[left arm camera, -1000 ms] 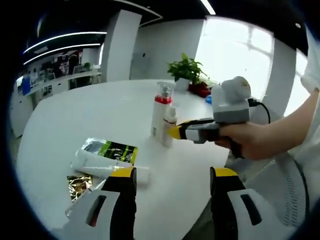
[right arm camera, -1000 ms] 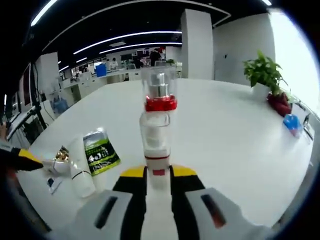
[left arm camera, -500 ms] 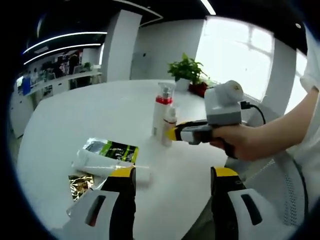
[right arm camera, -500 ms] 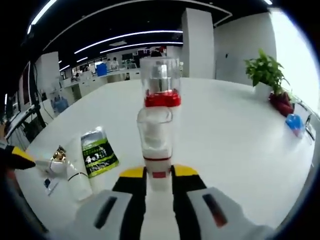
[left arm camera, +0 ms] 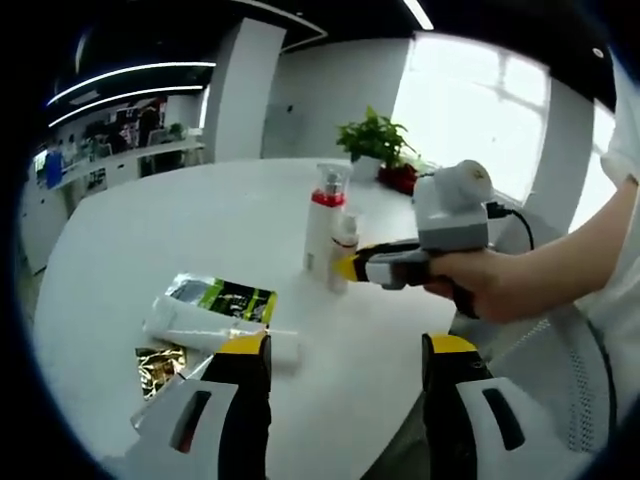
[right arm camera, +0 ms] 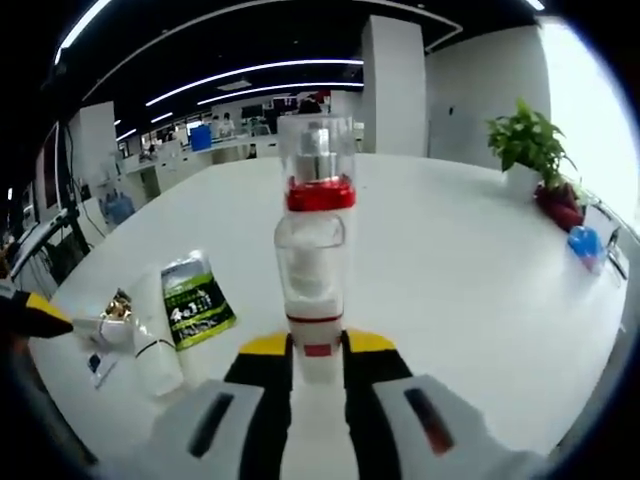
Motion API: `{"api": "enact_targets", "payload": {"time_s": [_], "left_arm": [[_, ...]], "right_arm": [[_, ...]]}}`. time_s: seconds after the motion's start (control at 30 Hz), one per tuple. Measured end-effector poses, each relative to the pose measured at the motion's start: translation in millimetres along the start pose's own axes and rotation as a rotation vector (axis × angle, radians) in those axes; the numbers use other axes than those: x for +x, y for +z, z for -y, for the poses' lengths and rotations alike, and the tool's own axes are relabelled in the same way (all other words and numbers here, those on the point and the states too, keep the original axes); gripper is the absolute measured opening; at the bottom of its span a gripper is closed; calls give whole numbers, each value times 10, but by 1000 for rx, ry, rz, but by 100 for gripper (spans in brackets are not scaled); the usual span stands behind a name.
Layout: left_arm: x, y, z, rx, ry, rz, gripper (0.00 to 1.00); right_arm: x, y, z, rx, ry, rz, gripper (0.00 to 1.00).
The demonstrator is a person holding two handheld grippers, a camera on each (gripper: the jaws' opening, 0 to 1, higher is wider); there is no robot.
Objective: Arrange the skincare products in the storage area until every visible bottle or jar stands upright without overlapping.
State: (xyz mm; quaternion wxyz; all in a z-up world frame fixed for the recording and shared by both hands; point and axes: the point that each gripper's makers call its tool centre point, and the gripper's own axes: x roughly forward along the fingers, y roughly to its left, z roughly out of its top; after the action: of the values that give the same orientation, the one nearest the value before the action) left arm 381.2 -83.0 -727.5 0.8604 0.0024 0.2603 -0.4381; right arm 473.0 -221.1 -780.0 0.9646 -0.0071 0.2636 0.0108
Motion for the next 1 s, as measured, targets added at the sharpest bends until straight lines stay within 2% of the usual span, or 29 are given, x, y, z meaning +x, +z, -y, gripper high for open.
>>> {"api": "enact_targets", "payload": {"time_s": [0.3,0.47,0.73,1.0], "left_arm": [[-16,-7,5,0,2,-1,58],[-18,3,2,-1,3,2,59],[-47,35,-39,-23,28,9,66],[-143,80,-93,-54,58,28,76]], "right_arm": [[-18,-14,1,1,4,0,19],[-28,-71,-2,-5,12,-21,19],[-112,-62,-32,18,57,-23,27],[-269,44,-93,5,109,7,38]]}}
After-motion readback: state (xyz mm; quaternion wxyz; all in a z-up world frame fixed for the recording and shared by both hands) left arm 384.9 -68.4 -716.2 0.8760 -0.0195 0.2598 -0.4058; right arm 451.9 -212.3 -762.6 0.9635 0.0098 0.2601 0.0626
